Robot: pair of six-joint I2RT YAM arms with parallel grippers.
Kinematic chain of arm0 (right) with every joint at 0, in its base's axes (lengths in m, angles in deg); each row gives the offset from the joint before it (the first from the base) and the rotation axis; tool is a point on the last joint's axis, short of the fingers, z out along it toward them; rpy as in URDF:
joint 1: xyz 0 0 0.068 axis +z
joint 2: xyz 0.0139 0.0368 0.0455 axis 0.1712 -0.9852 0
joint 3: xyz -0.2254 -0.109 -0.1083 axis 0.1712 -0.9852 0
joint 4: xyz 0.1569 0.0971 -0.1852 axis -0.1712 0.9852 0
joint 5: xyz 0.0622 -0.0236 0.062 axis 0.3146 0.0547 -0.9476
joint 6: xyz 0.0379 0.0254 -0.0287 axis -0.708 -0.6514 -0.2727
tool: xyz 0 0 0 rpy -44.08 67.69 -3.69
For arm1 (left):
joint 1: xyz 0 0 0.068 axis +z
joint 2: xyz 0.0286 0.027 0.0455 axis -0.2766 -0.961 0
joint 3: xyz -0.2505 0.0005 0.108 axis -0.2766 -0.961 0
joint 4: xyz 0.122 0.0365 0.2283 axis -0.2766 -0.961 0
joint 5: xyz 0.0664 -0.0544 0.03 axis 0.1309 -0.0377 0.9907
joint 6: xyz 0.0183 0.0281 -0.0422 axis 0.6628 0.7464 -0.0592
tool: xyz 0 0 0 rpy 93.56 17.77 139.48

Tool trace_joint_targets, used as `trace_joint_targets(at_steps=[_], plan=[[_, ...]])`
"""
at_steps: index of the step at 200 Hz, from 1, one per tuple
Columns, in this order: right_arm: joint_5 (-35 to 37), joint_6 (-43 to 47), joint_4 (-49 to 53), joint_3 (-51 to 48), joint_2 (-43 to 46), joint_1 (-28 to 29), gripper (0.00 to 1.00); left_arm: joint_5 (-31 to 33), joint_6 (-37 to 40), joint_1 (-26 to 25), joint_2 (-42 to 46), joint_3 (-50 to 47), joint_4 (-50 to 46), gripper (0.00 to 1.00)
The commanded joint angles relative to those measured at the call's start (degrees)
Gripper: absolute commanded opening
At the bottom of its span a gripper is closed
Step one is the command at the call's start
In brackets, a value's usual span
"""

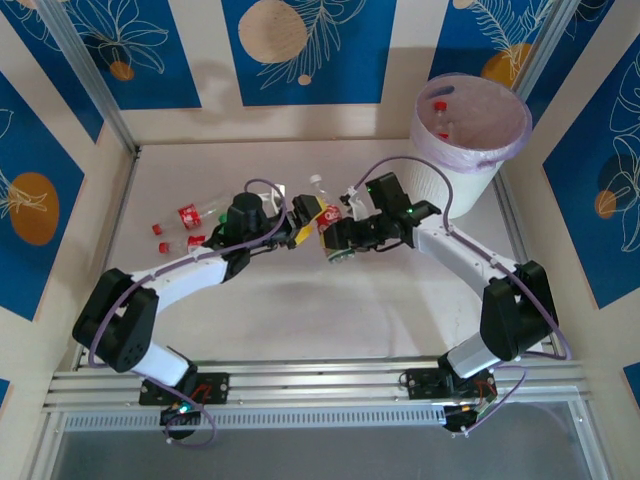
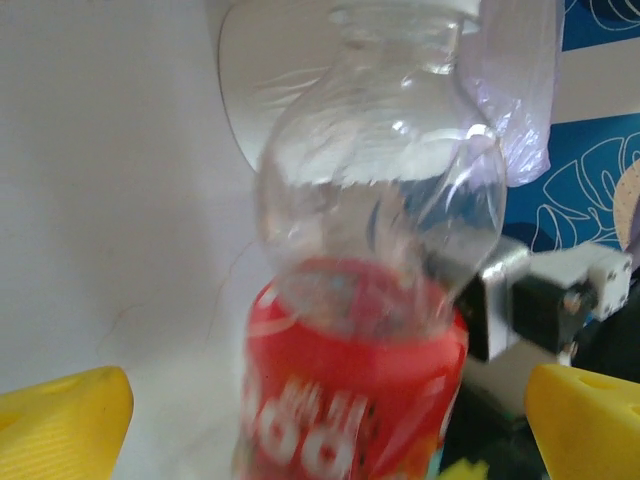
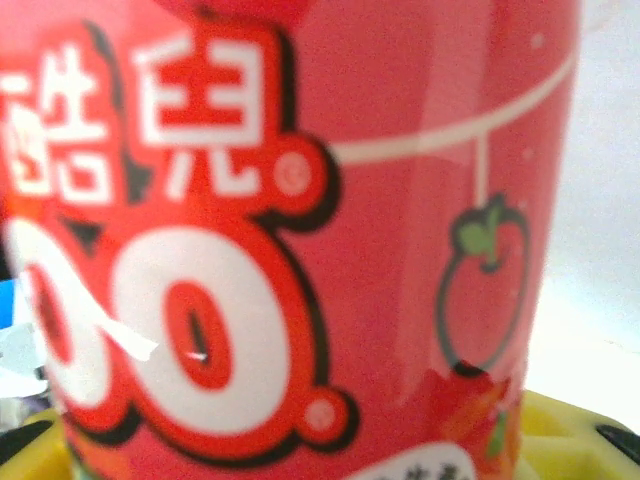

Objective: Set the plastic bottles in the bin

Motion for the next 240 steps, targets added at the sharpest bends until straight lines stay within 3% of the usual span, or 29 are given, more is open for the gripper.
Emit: trace_joint_targets(at_steps=[1,37,93,113,134,195,240], plan=[[7.9,6.2,7.8,6.7,3.4,-2.2,0.35,0.6,3.6,0.9,4.1,-1.3,-4.6,1.00],[13.6,12.0,13.1,16.9,3.9,-7.5,0.32,4.4,8.6,1.0,8.6,-2.2,-14.3,1.00],[22.9,17.4,13.4,34.0,0.7,-16.8,0.22,7.2,10.8,1.0,12.5,-4.5,-19.8,1.00],[22.4,16.1,11.8,38.9,-1.0,-21.3,0.14,7.9,11.5,1.0,13.7,-4.7,-21.5,1.00],[23.2,15.3,10.1,43.6,-3.7,-25.2,0.00,8.5,12.3,1.0,14.8,-4.8,-23.1,1.00],[25.7,16.2,16.8,59.8,-18.4,-32.0,0.00,9.4,13.1,1.0,17.3,-6.1,-25.1,1.00],[25.5,17.3,19.5,60.4,-22.8,-33.9,0.00,11.3,14.6,1.0,19.1,-5.6,-28.9,1.00]])
